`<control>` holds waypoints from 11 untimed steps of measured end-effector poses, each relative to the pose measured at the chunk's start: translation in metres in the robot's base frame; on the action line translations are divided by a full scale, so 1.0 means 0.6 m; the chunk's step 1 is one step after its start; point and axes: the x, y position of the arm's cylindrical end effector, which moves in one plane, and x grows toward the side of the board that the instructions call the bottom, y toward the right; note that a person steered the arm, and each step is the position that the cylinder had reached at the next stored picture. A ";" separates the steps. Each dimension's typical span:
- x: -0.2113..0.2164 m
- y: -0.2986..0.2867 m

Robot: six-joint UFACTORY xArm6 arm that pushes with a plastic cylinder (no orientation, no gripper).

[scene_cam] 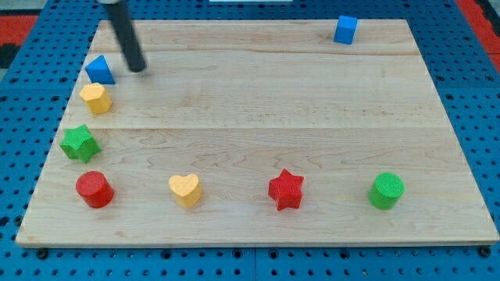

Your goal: Place the blue cube to the top side of the blue triangle

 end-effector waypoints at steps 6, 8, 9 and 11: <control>-0.171 0.337; -0.143 0.509; -0.082 0.479; -0.118 0.320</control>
